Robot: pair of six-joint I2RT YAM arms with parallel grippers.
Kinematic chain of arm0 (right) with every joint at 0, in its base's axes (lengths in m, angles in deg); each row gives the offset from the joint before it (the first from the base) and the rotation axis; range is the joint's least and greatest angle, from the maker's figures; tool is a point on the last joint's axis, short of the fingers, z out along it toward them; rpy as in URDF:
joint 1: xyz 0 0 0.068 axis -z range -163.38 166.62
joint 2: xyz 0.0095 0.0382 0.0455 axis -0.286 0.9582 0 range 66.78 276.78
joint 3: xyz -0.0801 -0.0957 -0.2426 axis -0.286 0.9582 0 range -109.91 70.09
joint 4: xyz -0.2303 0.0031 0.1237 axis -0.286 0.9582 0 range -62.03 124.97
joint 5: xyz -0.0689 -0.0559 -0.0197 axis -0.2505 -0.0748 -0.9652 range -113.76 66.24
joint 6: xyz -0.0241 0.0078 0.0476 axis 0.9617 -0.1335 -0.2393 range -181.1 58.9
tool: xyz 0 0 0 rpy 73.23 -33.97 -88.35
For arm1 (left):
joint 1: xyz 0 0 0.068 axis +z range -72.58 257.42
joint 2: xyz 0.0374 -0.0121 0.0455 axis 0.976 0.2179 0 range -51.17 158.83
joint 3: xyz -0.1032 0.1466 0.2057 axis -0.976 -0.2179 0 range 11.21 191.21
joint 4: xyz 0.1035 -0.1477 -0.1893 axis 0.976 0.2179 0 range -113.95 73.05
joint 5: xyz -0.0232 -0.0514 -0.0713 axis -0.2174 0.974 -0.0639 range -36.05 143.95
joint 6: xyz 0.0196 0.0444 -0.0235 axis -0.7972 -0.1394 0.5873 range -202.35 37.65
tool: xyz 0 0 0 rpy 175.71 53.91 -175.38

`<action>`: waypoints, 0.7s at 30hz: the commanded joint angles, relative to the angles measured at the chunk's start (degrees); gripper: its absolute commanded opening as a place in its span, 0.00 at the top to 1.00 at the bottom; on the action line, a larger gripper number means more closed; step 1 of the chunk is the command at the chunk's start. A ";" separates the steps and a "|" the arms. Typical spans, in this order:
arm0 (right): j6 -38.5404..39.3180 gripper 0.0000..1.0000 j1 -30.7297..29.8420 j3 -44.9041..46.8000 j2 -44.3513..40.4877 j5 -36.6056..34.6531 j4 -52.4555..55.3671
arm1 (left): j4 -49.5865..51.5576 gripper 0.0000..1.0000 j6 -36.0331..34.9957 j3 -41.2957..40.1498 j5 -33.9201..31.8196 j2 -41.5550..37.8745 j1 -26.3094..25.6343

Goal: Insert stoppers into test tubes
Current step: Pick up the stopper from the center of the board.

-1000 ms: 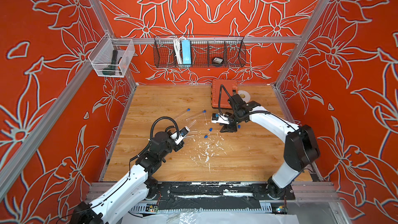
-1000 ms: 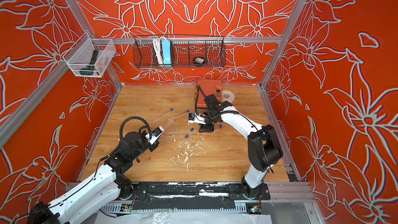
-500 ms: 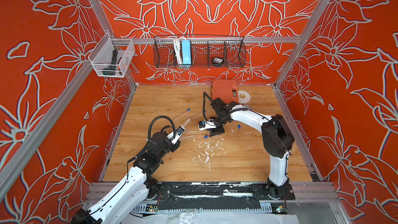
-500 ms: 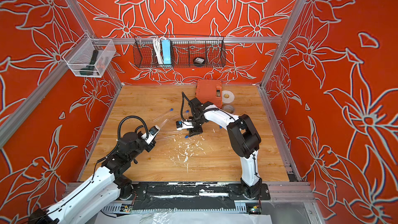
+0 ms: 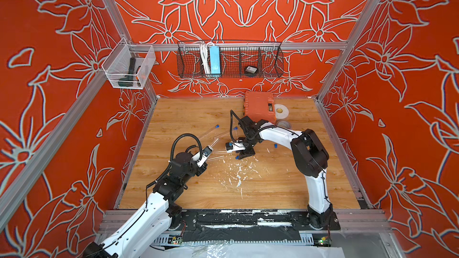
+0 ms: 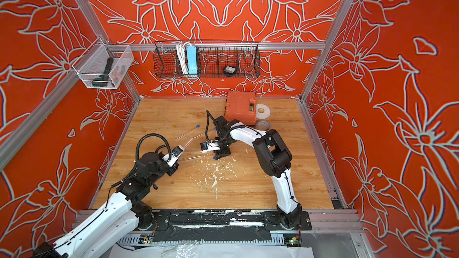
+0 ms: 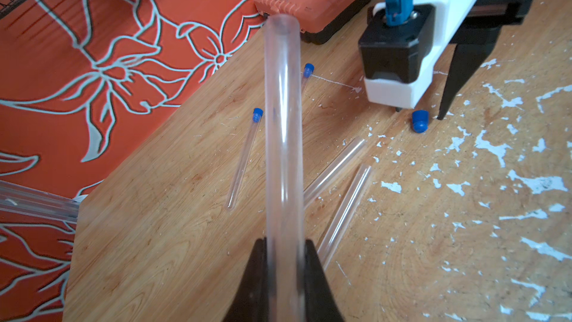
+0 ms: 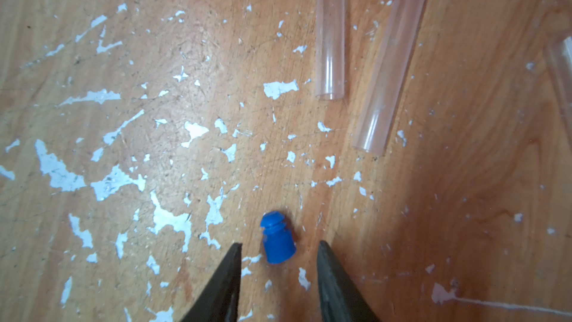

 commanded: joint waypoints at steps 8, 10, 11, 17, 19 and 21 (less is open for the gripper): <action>1.10 0.69 -0.77 -0.04 1.67 -0.67 0.37 | -0.08 1.00 -0.09 1.53 0.99 -0.33 0.40; 1.40 0.71 -0.87 0.13 1.84 -0.90 0.36 | -0.07 1.00 -0.24 1.47 0.71 -0.41 0.40; 1.37 0.72 -0.88 0.25 1.97 -1.27 0.15 | -0.15 1.00 -0.20 1.34 0.71 -0.47 0.40; 0.51 0.77 -1.06 1.18 2.23 -2.22 -0.54 | -1.02 1.00 -0.69 0.90 1.31 0.22 0.49; 0.49 0.79 -1.14 1.63 2.17 -2.38 -0.40 | -1.04 1.00 -1.06 1.21 1.40 0.60 0.49; 0.45 0.80 -1.21 2.17 1.90 -2.71 -0.26 | -1.13 1.00 -1.43 1.19 1.42 0.72 0.50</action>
